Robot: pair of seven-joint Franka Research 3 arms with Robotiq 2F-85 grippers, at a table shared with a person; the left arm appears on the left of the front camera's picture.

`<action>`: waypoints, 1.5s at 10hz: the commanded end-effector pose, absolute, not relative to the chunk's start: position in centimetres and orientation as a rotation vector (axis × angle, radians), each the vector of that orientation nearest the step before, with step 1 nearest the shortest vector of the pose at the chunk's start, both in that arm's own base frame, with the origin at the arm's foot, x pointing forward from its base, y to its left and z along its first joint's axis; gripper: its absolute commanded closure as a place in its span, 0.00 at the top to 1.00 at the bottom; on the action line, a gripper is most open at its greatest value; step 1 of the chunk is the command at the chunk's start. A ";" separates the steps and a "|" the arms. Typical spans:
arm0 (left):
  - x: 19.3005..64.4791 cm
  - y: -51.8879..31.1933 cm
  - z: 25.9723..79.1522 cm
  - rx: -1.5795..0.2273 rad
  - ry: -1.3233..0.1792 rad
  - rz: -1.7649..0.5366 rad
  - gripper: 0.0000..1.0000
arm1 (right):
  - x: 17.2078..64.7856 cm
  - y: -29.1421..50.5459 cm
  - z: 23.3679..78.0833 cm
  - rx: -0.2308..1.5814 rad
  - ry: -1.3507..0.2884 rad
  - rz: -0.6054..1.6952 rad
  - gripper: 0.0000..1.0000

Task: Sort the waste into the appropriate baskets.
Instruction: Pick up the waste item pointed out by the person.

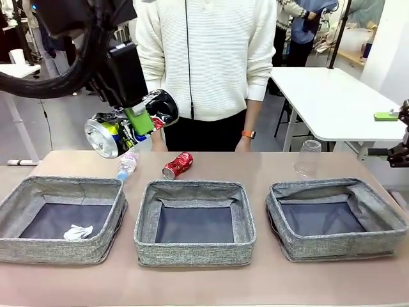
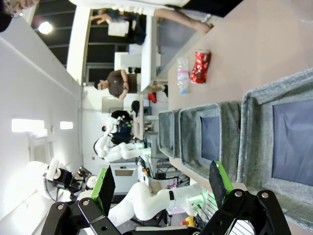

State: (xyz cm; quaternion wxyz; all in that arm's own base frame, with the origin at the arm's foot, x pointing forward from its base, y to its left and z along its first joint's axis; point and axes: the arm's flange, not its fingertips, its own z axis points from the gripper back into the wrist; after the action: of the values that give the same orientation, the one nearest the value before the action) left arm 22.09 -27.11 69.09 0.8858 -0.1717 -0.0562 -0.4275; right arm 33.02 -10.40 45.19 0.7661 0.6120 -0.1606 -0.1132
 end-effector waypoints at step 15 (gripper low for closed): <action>28.1 -34.2 78.1 -0.140 -0.095 -0.500 0.35 | 33.1 -10.2 45.3 1.347 -0.361 -0.240 1.00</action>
State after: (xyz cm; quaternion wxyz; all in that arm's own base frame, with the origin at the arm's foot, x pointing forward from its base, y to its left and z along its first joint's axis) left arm 28.24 -34.85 78.02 0.9655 -0.0769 -0.0434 -0.2450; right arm 33.02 -10.41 45.19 0.7661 0.6120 -0.1606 -0.1132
